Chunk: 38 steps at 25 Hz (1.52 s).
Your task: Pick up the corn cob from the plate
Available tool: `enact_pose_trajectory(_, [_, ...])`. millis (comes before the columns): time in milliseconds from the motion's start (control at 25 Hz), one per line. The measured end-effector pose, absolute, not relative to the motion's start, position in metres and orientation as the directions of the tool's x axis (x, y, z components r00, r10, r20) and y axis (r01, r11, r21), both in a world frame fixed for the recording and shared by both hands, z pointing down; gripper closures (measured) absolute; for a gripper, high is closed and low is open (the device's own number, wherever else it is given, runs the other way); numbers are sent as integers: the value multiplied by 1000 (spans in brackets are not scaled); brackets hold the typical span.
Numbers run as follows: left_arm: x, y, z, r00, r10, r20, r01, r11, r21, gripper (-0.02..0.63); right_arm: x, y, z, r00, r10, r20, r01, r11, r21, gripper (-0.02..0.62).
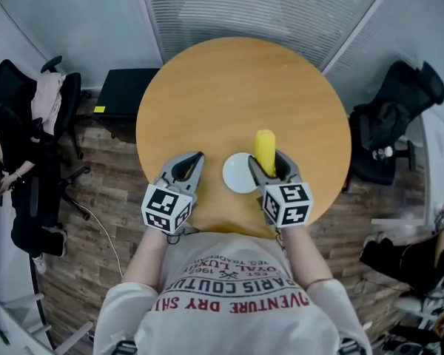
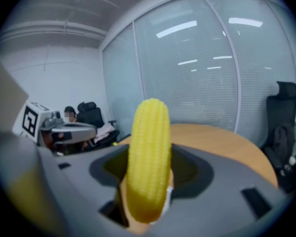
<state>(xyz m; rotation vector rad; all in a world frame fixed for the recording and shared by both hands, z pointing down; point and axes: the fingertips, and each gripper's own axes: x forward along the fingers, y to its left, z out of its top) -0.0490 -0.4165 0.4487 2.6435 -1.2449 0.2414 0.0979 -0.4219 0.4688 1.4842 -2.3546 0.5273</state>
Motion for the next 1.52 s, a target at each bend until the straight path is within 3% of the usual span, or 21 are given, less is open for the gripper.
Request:
enact_pose_trajectory(560, [-38, -431, 380, 642, -758, 118, -767, -636, 88, 572, 112, -409, 391, -404, -896, 187, -915, 389, -110, 330])
enact_pose_trajectory(1520, [-39, -435, 379, 598, -793, 117, -800, -598, 34, 572, 127, -416, 387, -374, -915, 150, -927, 361, -105, 330])
